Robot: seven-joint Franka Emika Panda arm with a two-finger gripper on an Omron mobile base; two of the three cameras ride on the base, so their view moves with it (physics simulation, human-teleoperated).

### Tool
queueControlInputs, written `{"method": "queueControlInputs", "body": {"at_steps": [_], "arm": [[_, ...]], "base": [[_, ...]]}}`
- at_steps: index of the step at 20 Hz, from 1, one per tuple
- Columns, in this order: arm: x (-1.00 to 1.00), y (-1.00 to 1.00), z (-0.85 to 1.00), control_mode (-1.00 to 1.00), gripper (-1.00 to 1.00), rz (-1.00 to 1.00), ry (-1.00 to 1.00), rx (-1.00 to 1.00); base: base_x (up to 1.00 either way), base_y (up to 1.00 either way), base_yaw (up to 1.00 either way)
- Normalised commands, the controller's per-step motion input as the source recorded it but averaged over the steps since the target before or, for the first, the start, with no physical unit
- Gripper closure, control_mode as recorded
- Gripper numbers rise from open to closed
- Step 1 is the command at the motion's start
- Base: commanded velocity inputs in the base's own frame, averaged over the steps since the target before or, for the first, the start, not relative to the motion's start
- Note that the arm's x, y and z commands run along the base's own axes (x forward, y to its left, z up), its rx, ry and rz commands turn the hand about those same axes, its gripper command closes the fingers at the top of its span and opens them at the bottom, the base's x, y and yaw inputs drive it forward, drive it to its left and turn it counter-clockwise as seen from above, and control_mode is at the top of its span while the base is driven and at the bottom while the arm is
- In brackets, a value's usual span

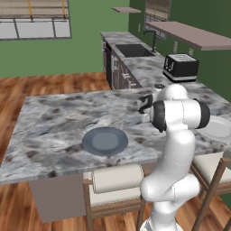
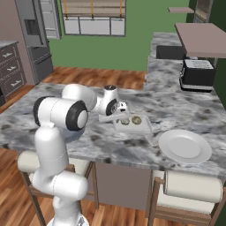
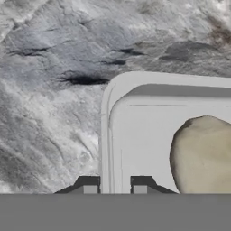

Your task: Place two dumplings into each of the tupperware containers and then place the containers in the fridge.

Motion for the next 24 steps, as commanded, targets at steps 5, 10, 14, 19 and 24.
{"method": "queueControlInputs", "body": {"at_steps": [5, 10, 14, 19, 24], "arm": [[-0.31, 0.37, 0.48, -1.00, 1.00, 0.29, 0.15, -0.18], [-0.66, 0.30, 0.47, -1.00, 1.00, 0.32, 0.13, -0.19], [-0.89, 0.01, 0.58, -1.00, 1.00, 0.24, 0.00, 0.00], [-0.82, -0.02, 0.54, -1.00, 1.00, 0.25, -0.01, 0.07], [-0.75, 0.09, 0.45, -1.00, 1.00, 0.31, 0.00, 0.04]], "base": [[0.00, 0.00, 0.00], [0.00, 0.00, 0.00], [0.00, 0.00, 0.00], [0.00, 0.00, 0.00], [0.00, 0.00, 0.00]]}}
